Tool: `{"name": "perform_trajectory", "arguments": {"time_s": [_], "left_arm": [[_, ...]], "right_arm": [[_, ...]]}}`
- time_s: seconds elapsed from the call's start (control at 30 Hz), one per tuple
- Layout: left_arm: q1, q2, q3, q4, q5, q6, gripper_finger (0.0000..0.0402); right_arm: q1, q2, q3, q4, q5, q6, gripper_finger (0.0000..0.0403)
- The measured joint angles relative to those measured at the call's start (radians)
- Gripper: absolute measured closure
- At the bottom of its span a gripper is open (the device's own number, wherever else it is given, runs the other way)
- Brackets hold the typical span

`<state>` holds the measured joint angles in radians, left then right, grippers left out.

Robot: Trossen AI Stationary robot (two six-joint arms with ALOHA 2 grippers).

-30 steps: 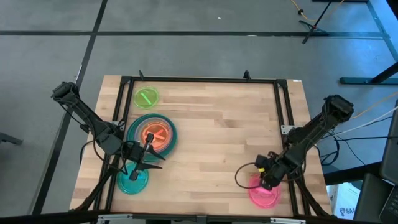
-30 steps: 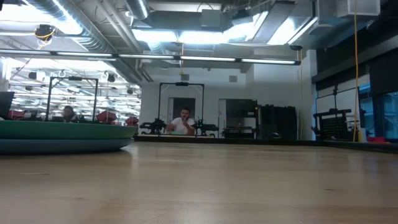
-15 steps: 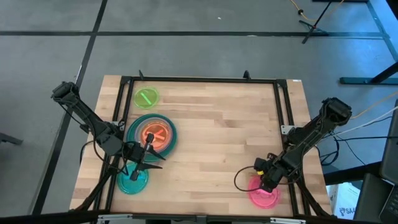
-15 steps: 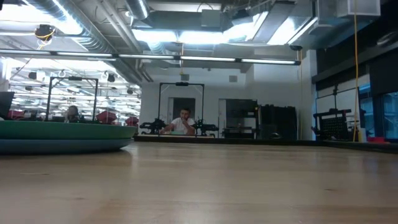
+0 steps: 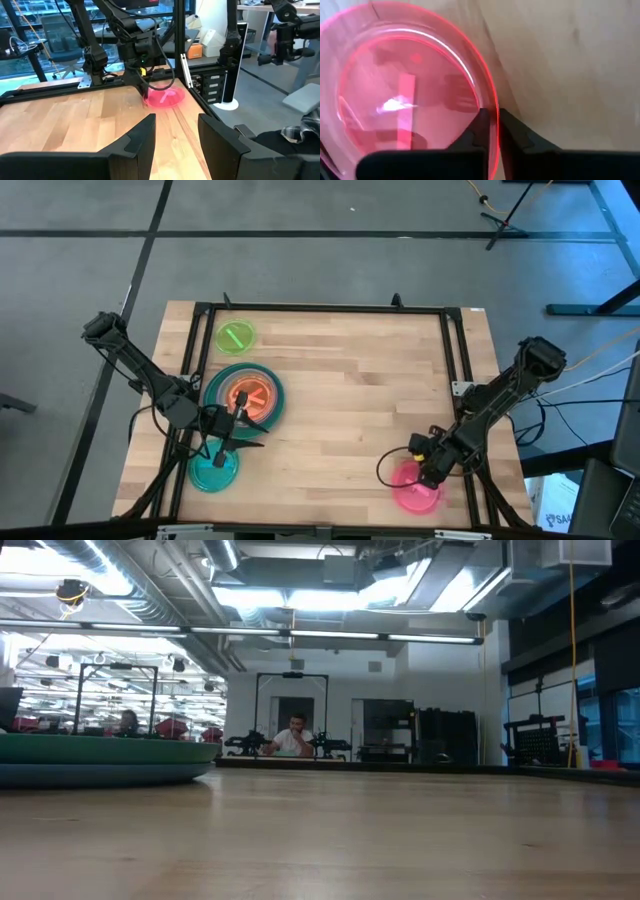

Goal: Stack plastic plates
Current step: Stack the light pink plate on top of the orange plate

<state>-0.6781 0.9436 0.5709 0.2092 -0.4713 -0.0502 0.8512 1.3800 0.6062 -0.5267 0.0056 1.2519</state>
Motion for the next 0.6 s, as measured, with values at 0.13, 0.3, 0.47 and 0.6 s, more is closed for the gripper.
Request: {"name": "perform_trajectory", "arguments": {"time_s": [0.13, 0.3, 0.47, 0.6], "left_arm": [[0.0, 0.0, 0.0, 0.0, 0.0, 0.0, 0.0261], [0.0, 0.011, 0.0, 0.004, 0.0, 0.0, 0.0261], [0.007, 0.07, 0.0, 0.006, 0.002, 0.006, 0.0261], [0.038, 0.137, 0.0, 0.014, 0.002, 0.008, 0.0261]], "right_arm": [[-0.068, -0.008, 0.044, 0.014, 0.082, -0.028, 0.0398], [-0.192, -0.008, 0.076, 0.072, 0.174, -0.086, 0.0399], [-0.319, 0.022, 0.077, 0.22, 0.216, -0.245, 0.04], [-0.406, 0.074, 0.078, 0.352, 0.213, -0.38, 0.0401]]}}
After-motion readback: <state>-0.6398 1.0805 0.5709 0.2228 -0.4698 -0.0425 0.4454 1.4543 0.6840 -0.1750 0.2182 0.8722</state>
